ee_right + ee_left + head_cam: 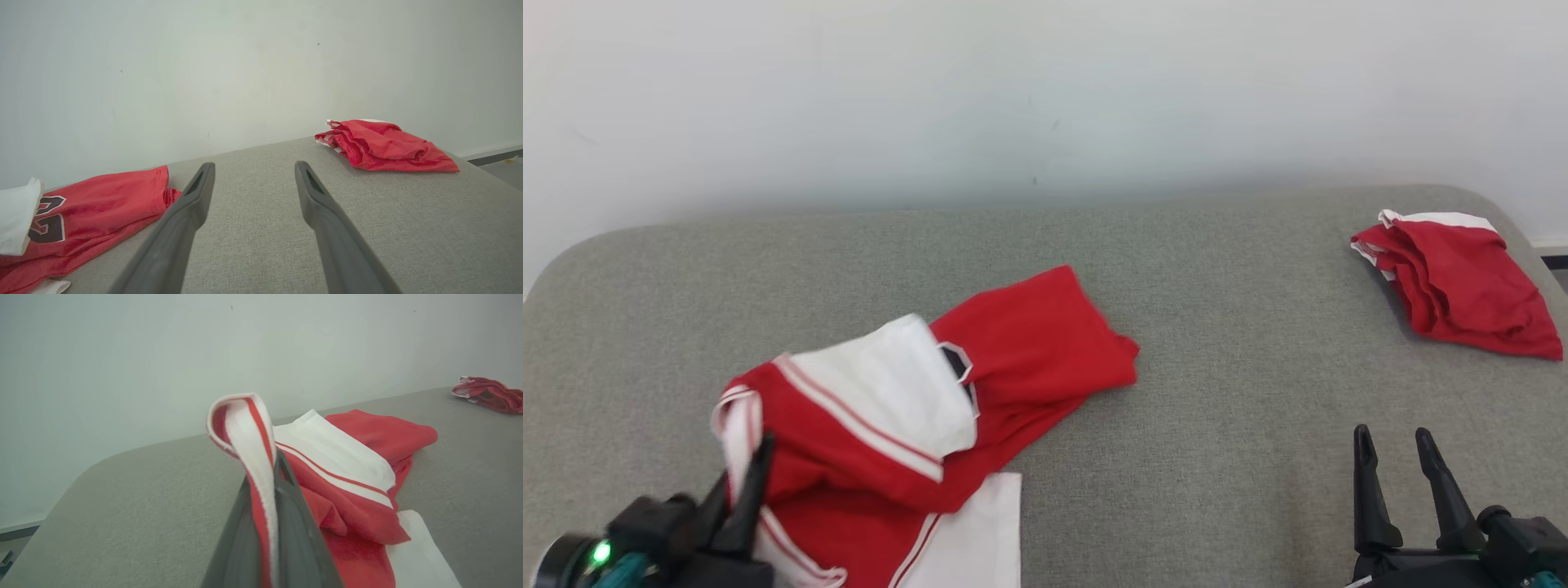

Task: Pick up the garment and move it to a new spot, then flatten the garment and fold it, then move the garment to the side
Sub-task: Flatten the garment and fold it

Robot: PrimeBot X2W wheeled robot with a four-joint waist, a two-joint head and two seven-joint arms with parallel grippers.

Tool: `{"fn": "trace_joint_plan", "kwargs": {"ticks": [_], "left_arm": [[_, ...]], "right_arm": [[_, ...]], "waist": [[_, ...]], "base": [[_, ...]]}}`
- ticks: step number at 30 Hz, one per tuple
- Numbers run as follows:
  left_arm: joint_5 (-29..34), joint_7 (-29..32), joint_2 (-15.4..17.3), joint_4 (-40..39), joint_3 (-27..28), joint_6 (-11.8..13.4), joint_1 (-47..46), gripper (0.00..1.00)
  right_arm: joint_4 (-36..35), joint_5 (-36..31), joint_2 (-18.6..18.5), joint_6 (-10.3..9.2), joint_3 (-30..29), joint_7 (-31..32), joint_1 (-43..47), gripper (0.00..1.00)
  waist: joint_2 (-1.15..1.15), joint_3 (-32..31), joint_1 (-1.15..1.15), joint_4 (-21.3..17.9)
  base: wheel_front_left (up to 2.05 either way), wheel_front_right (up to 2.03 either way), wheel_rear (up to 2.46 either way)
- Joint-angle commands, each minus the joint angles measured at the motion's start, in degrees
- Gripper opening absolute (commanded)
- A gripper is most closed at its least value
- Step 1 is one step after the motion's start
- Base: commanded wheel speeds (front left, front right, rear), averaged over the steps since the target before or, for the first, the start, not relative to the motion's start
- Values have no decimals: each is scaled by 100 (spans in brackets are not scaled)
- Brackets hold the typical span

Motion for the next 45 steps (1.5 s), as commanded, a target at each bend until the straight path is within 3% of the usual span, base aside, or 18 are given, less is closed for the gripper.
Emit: {"fn": "trace_joint_plan", "kwargs": {"ticks": [1,6,9,10,11,14,19,26,31,39,45], "left_arm": [[-57,-34,114,12,103,76,194,0],[-439,-143,27,357,504,262,723,0],[-531,-180,-58,736,606,243,878,0],[-501,-186,-67,869,598,238,909,25],[-508,-201,-107,977,618,231,902,100],[-453,-227,-201,1225,833,297,751,100],[-148,-222,-385,633,1437,414,719,100],[441,-220,-905,-351,1802,173,878,100],[746,-221,-1303,-454,1765,-43,1005,100],[1013,-221,-1637,-294,1908,-396,839,100],[1124,-222,-1818,-328,1891,-524,697,100]], "right_arm": [[33,26,-8,-13,24,-2,67,100],[149,55,-66,-13,52,-3,76,100],[211,70,-105,-13,45,-3,71,100],[225,69,-115,-13,38,-3,73,100],[234,72,-124,-13,31,-2,79,100],[245,55,-137,-13,-6,-3,103,100],[245,56,-151,-13,-62,-3,126,100],[225,33,-102,-13,22,-3,130,100],[276,88,-138,-13,152,-2,136,100],[617,201,-442,-13,1173,-3,-269,100],[1303,281,-645,-13,1874,-2,-993,100]], "waist": [[0,-65,1,79],[0,-60,1,3],[0,-48,1,-68],[0,-45,1,-86],[0,-44,1,-98],[0,-55,1,-118],[0,-95,1,-78],[0,-115,1,-32],[0,-101,1,17],[0,-22,1,284],[0,179,1,663]], "base": [[0,0,0],[0,0,0],[0,0,0],[0,0,0],[0,0,0],[0,0,0],[0,0,0],[0,0,0],[0,0,0],[0,0,0],[0,0,0]]}}
